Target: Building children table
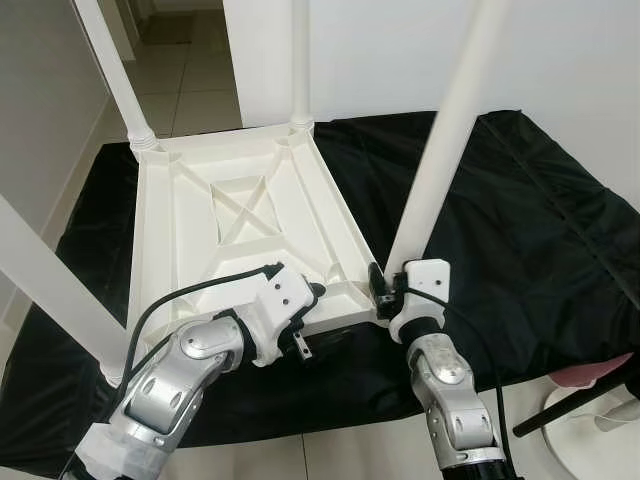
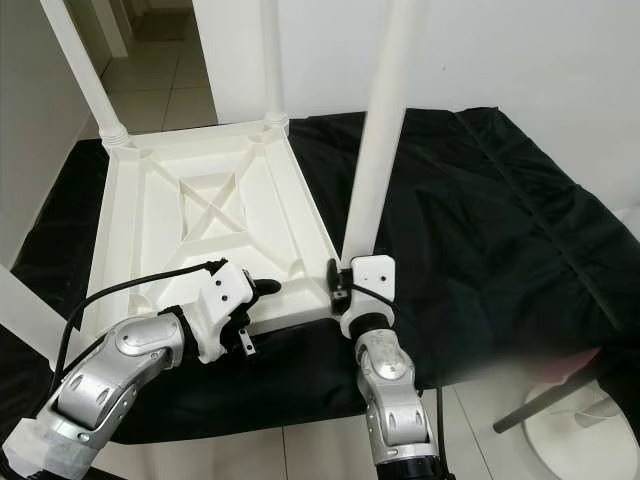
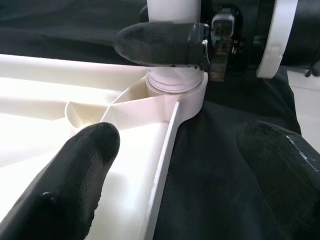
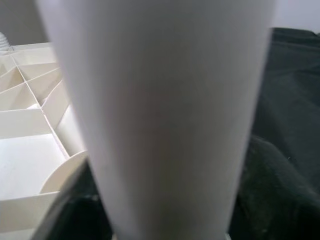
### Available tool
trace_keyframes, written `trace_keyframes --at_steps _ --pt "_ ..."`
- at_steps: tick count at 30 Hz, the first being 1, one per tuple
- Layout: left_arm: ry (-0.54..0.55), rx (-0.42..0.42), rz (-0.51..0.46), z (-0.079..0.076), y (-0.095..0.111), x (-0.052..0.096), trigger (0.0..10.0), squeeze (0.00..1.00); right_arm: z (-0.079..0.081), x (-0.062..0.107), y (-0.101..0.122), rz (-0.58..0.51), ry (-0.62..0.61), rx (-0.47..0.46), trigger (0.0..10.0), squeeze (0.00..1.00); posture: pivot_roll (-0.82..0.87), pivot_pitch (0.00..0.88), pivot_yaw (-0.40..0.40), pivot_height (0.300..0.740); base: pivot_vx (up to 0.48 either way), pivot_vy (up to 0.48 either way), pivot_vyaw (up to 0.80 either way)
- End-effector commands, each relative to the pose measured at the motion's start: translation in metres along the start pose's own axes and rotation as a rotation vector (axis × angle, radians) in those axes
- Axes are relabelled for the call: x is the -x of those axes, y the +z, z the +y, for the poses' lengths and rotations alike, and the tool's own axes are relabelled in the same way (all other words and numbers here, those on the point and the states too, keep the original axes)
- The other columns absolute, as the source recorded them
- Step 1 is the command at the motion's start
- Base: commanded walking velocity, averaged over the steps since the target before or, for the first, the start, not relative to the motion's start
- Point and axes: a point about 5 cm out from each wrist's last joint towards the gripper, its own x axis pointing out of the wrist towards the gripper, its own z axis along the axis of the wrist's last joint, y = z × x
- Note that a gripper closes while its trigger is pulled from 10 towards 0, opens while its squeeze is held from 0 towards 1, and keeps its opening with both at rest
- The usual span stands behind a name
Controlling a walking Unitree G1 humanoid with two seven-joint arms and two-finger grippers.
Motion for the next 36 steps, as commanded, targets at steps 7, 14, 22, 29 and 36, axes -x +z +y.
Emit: trace_keyframes --at_steps 7,14,22,29,36 --pt "0.081 -0.011 -0.013 -0.003 -0.001 0.003 10.0 0.00 -0.008 0.011 0.007 -0.042 0.007 0.019 10.0 1.00 -0.06 0.103 0.000 0.740 0.000 0.000 0.00" --pt "0.153 -0.017 -0.021 -0.004 0.000 0.011 10.0 0.00 -0.018 0.035 0.007 -0.061 0.022 0.060 10.0 0.00 -0.06 0.117 -0.005 0.740 0.000 0.000 0.00" --pt "0.245 0.035 -0.037 0.018 0.001 0.030 10.0 0.00 -0.019 0.060 0.008 -0.044 0.075 0.061 10.0 0.00 -0.06 0.130 -0.006 0.740 0.000 0.000 0.00" --pt "0.300 -0.003 -0.005 0.036 0.000 0.047 10.0 0.00 -0.014 0.078 0.007 -0.015 0.176 0.059 10.0 0.00 -0.06 0.124 -0.001 0.740 0.000 0.000 0.00" --pt "0.326 -0.007 0.008 0.044 0.000 0.055 10.0 0.00 -0.010 0.083 0.006 -0.003 0.247 0.052 10.0 0.00 -0.06 0.129 0.004 0.740 0.000 0.000 0.00"
